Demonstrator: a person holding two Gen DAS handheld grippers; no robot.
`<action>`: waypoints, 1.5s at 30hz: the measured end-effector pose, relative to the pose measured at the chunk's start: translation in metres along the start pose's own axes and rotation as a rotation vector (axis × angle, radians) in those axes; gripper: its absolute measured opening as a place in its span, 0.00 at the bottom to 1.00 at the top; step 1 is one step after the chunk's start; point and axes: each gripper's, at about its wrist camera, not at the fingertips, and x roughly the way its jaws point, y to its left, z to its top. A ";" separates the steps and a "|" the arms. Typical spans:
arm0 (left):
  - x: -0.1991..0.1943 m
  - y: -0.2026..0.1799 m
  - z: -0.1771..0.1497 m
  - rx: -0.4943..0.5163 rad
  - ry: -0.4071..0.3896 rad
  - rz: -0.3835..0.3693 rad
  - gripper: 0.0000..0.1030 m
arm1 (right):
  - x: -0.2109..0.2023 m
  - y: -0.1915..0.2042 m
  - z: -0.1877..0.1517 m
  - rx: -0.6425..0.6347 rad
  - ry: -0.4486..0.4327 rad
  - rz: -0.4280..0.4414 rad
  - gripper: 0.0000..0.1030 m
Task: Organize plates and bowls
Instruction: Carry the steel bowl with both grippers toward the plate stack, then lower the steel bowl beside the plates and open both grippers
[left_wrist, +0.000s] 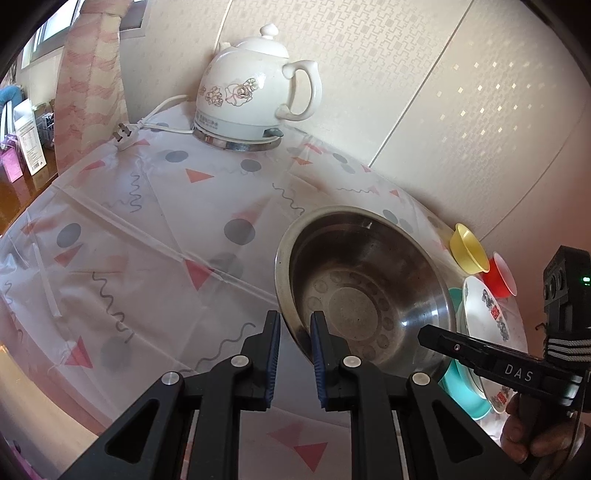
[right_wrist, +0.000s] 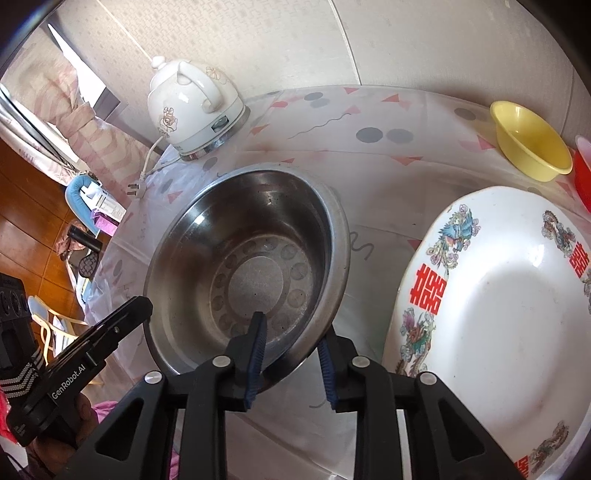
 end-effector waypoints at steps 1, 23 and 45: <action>0.000 0.000 0.001 -0.004 -0.001 0.002 0.17 | -0.001 0.000 0.000 -0.003 -0.002 -0.002 0.30; -0.033 -0.015 0.010 0.052 -0.085 0.056 0.19 | -0.033 0.005 -0.006 -0.037 -0.140 -0.067 0.37; -0.011 -0.107 0.028 0.237 -0.020 -0.052 0.26 | -0.098 -0.112 -0.007 0.295 -0.310 -0.106 0.38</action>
